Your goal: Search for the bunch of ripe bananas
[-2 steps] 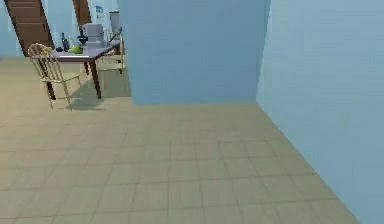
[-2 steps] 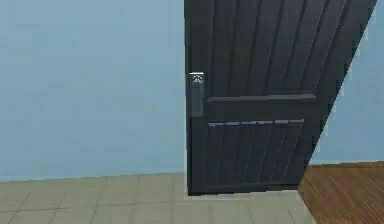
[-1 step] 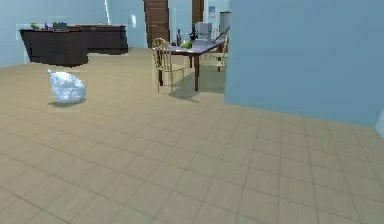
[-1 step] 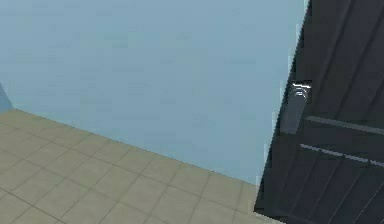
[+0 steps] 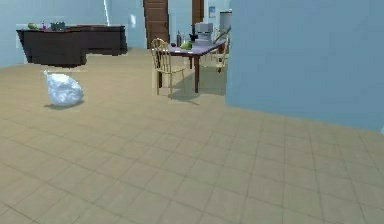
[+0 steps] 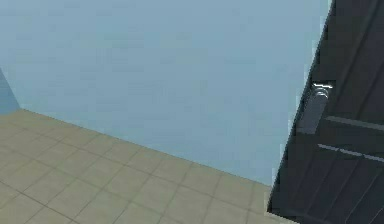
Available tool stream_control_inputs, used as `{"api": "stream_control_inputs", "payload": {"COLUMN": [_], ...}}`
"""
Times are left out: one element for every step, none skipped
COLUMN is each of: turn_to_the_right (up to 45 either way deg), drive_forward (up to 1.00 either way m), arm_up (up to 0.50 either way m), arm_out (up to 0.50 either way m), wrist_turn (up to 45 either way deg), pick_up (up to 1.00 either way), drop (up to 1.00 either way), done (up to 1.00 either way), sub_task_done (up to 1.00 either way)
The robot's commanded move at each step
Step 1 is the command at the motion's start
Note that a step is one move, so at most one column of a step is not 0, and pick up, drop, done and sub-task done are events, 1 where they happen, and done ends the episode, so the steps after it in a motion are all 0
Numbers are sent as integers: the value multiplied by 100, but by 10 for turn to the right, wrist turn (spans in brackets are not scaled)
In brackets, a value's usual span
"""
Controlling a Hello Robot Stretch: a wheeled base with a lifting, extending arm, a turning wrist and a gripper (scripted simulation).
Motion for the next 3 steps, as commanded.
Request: {"api": "stream_control_inputs", "payload": {"turn_to_the_right": [-210, 0, 0], "drive_forward": [0, 100, 100], "arm_up": [0, 0, 0], "arm_out": [0, 0, 0], "wrist_turn": [0, 0, 0], "pick_up": [0, 0, 0], "drop": [0, 0, 0], "done": [0, 0, 0], "sub_task_done": [0, 0, 0]}}
